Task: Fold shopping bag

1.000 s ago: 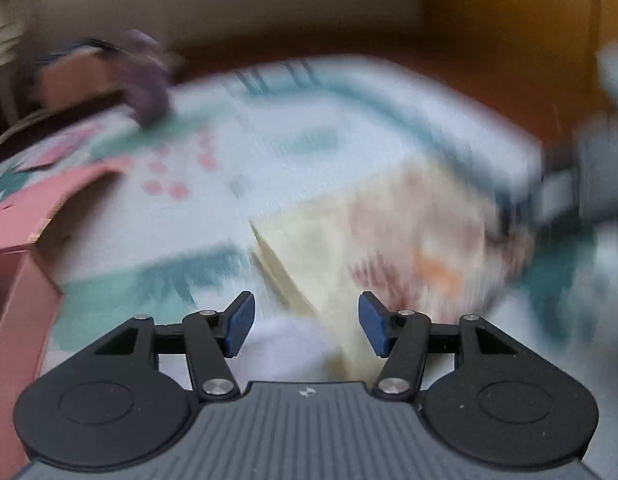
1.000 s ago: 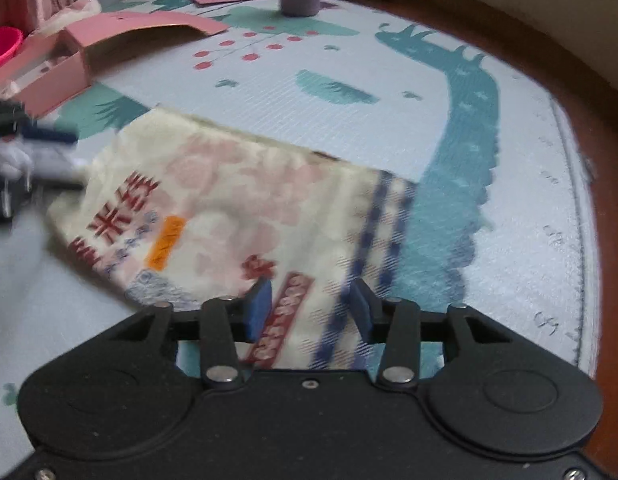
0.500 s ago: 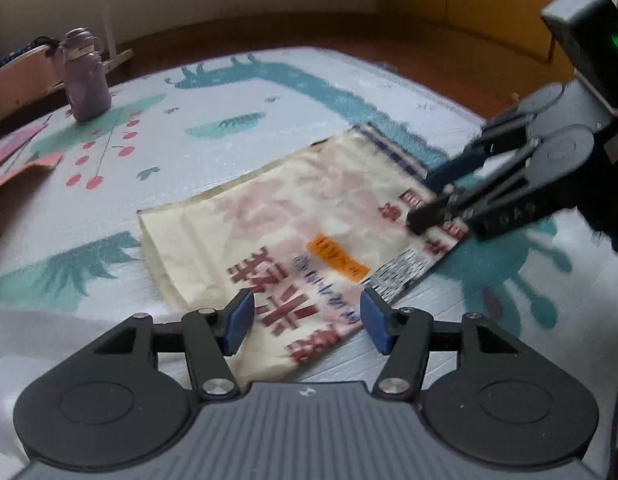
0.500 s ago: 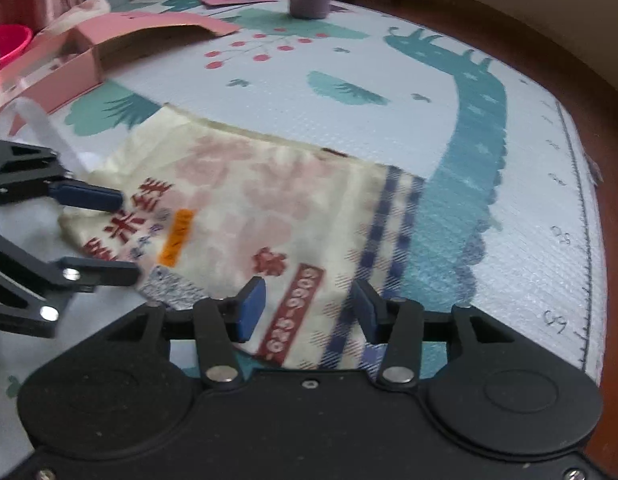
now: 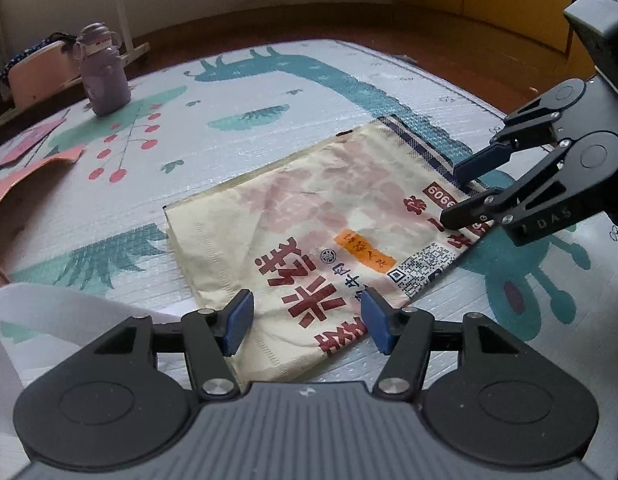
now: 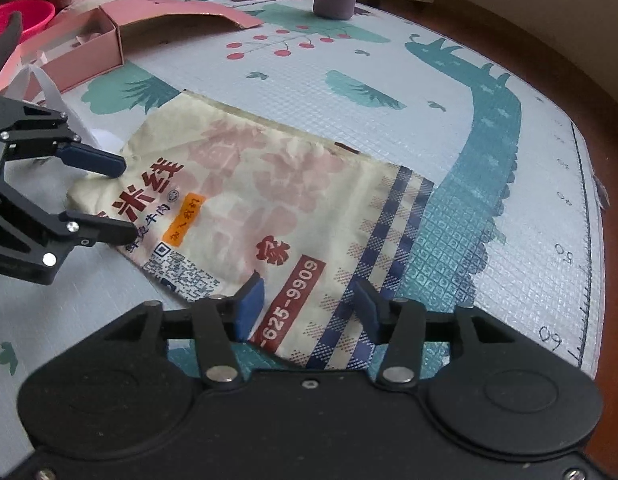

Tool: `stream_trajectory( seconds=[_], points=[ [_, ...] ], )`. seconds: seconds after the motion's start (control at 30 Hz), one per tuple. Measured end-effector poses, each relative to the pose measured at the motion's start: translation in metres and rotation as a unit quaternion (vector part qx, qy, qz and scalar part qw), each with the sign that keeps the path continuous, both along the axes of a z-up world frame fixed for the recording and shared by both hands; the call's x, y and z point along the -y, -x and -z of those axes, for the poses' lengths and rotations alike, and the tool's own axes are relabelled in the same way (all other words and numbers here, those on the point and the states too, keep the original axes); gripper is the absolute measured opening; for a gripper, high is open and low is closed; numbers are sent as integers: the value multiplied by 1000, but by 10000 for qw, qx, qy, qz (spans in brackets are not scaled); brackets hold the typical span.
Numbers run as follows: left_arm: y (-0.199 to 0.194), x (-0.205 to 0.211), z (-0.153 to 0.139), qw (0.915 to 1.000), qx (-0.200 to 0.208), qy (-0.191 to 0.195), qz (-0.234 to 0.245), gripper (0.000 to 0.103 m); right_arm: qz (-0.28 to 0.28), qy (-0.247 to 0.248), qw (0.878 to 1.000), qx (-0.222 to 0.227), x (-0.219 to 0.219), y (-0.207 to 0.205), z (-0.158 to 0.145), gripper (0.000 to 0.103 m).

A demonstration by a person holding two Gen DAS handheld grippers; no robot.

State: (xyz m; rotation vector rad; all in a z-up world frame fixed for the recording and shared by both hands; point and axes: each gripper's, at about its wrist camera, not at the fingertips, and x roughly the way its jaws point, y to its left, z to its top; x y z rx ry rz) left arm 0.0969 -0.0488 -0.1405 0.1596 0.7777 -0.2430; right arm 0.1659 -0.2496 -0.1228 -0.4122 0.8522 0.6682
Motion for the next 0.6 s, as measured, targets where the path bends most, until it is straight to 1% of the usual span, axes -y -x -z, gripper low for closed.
stream_trajectory(
  seconds=[0.13, 0.17, 0.2, 0.33, 0.47, 0.53, 0.6],
  points=[
    [2, 6, -1, 9999, 3, -69, -146, 60, -75, -81, 9997, 195, -11, -9, 3, 52],
    [3, 5, -1, 9999, 11, -45, -148, 60, -84, -98, 9997, 215, -14, -12, 3, 50],
    [4, 4, 0, 9999, 34, -9, -141, 60, -80, -143, 9996, 237, -19, -16, 3, 45],
    [7, 0, 0, 9999, 68, 38, -128, 60, 95, -425, 9988, 219, -21, -32, 7, 45],
    [-6, 5, -12, 9995, -223, -53, -222, 60, 182, -649, 9976, 137, -16, -41, 9, 45],
    [-17, 6, -20, 9997, -44, 56, -213, 60, 211, -718, 9972, 84, -16, -42, 10, 46],
    [-30, 6, -25, 9997, 36, 105, -208, 60, 209, -758, 9969, 46, -15, -43, 10, 47]
  ],
)
